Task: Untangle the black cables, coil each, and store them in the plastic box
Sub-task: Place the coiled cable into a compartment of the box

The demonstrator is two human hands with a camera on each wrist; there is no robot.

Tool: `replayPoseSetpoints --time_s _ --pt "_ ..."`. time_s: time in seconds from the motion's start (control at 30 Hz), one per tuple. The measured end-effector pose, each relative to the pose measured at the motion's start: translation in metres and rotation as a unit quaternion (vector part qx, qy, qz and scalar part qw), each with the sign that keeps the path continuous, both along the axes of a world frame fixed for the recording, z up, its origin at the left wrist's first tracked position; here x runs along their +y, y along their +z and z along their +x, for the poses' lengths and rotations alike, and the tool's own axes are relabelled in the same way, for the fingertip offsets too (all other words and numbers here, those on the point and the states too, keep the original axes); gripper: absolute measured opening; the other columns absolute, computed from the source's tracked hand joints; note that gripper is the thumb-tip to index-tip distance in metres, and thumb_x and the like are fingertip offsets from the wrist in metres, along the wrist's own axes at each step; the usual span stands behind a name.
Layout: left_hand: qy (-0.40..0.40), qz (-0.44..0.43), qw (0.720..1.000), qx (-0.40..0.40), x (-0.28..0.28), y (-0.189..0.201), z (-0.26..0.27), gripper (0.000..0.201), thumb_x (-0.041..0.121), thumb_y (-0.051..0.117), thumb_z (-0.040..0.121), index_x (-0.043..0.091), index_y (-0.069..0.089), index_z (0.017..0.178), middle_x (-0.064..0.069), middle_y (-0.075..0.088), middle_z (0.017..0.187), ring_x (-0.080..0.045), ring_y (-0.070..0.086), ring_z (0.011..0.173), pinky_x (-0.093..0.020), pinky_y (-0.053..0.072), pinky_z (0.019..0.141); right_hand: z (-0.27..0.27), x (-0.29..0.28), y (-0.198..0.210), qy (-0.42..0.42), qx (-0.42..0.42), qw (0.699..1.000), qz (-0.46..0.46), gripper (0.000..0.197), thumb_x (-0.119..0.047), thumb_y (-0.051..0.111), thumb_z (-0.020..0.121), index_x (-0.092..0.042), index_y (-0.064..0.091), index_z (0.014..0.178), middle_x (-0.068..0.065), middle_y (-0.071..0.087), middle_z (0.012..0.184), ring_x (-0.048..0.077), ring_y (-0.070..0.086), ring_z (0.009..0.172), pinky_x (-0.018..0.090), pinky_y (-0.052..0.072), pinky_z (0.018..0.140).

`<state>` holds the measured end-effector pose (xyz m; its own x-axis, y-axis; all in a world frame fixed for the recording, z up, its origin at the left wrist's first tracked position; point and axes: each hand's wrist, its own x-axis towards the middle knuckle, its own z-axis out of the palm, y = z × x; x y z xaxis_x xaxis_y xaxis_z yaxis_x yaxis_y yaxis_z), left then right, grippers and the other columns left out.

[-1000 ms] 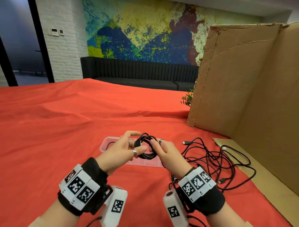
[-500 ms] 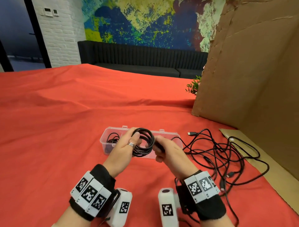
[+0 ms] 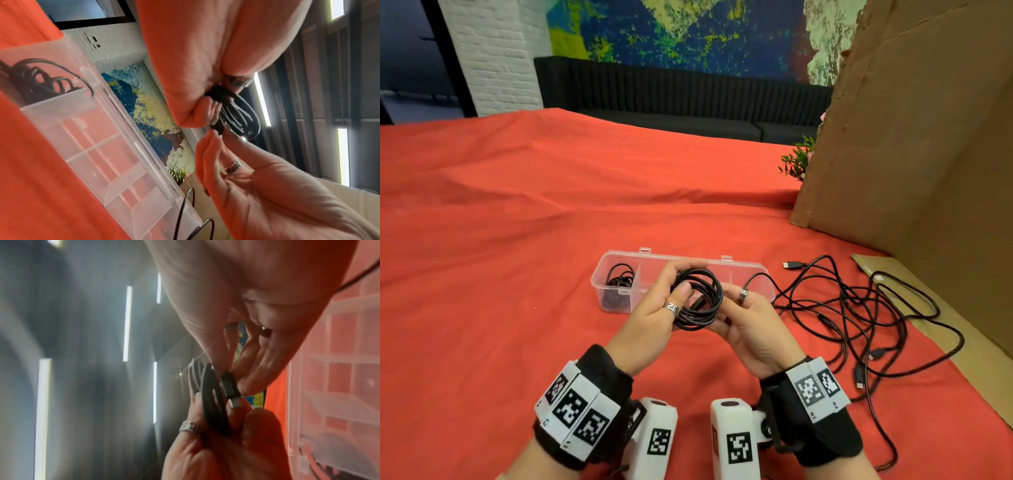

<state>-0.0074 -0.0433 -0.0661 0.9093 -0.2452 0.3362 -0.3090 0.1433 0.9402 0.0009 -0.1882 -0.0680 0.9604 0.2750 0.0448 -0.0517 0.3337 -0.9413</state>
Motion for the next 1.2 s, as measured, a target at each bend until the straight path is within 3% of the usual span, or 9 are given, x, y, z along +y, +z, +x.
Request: replayPoseSetpoints --time_s 0.23,0.3,0.4,0.6,0.73,0.93,1.0,1.1,1.2 --pt "0.001 0.048 0.998 -0.028 0.0021 0.0014 -0.0004 0.028 0.006 0.035 0.098 0.023 0.049 0.114 0.028 0.059 0.097 0.009 0.053 0.097 -0.010 0.041 0.087 -0.0025 0.0025 0.0009 0.030 0.075 0.994 0.075 0.017 -0.005 0.050 0.090 -0.003 0.066 0.095 0.004 0.070 0.081 0.012 0.067 0.072 0.025 0.056 0.068" --pt "-0.005 0.071 0.997 -0.036 0.0031 0.0010 0.0003 0.028 0.005 0.035 0.098 0.022 0.046 0.116 0.022 0.057 0.103 0.011 0.051 0.099 -0.007 0.038 0.088 -0.0015 0.0035 0.0003 0.010 0.085 0.993 0.078 0.016 -0.002 0.052 0.089 -0.001 0.066 0.097 0.006 0.069 0.082 0.013 0.067 0.071 0.024 0.056 0.066" --pt "-0.031 0.073 0.997 -0.022 0.0052 -0.0016 0.0003 0.031 0.017 0.037 0.091 0.025 0.044 0.119 0.009 0.055 0.110 0.003 0.052 0.102 -0.013 0.040 0.090 -0.0007 0.0058 -0.0008 -0.019 0.085 0.992 0.086 0.014 0.002 0.055 0.086 0.001 0.065 0.094 0.009 0.068 0.080 0.014 0.066 0.067 0.023 0.056 0.063" --pt "-0.031 0.057 0.998 -0.006 0.0062 -0.0020 0.0013 0.030 0.019 0.038 0.089 0.031 0.046 0.116 0.014 0.058 0.104 0.001 0.053 0.101 -0.018 0.042 0.088 -0.0013 0.0004 0.0024 0.020 0.100 0.990 0.099 0.014 -0.004 0.057 0.084 -0.001 0.066 0.093 0.010 0.068 0.083 0.015 0.067 0.072 0.025 0.056 0.065" --pt "-0.054 0.011 0.996 0.070 0.0074 -0.0034 0.0016 0.029 0.024 0.044 0.086 0.041 0.054 0.107 0.012 0.060 0.101 -0.013 0.050 0.096 -0.035 0.037 0.082 -0.0028 0.0012 0.0034 0.029 0.099 0.990 0.092 0.013 -0.009 0.060 0.076 -0.003 0.068 0.085 0.007 0.069 0.077 0.013 0.067 0.068 0.025 0.057 0.065" --pt "-0.049 0.021 0.996 0.069 0.0061 -0.0015 -0.0003 0.029 0.025 0.044 0.087 0.042 0.050 0.111 0.011 0.058 0.096 -0.018 0.047 0.090 -0.039 0.036 0.078 -0.0037 0.0035 0.0010 0.056 0.147 0.979 0.132 0.030 -0.011 0.060 0.077 0.004 0.062 0.103 0.010 0.068 0.083 0.017 0.067 0.075 0.026 0.058 0.071" --pt "-0.039 0.047 0.997 0.057 0.0060 -0.0007 -0.0007 0.030 0.020 0.043 0.095 0.041 0.046 0.115 0.016 0.058 0.096 -0.014 0.048 0.090 -0.032 0.039 0.078 -0.0038 0.0047 -0.0001 0.058 0.154 0.979 0.122 0.033 -0.013 0.061 0.077 0.001 0.057 0.107 0.009 0.067 0.082 0.016 0.066 0.073 0.026 0.057 0.067" --pt "-0.021 0.089 0.995 0.031 0.0063 0.0036 -0.0029 0.036 0.009 0.035 0.099 0.032 0.038 0.127 0.011 0.054 0.108 0.008 0.051 0.095 -0.008 0.040 0.085 -0.0022 0.0036 -0.0002 0.056 0.133 0.986 0.083 0.030 -0.015 0.062 0.082 -0.007 0.051 0.109 0.009 0.062 0.086 0.016 0.062 0.077 0.028 0.056 0.069" --pt "-0.004 0.120 0.993 0.011 0.0067 0.0049 -0.0028 0.036 0.008 0.033 0.099 0.029 0.037 0.128 0.008 0.053 0.113 0.015 0.049 0.095 -0.002 0.035 0.083 -0.0024 0.0043 0.0027 0.048 0.100 0.991 0.071 0.018 -0.007 0.055 0.088 0.000 0.055 0.104 0.013 0.061 0.090 0.020 0.058 0.083 0.031 0.056 0.071"
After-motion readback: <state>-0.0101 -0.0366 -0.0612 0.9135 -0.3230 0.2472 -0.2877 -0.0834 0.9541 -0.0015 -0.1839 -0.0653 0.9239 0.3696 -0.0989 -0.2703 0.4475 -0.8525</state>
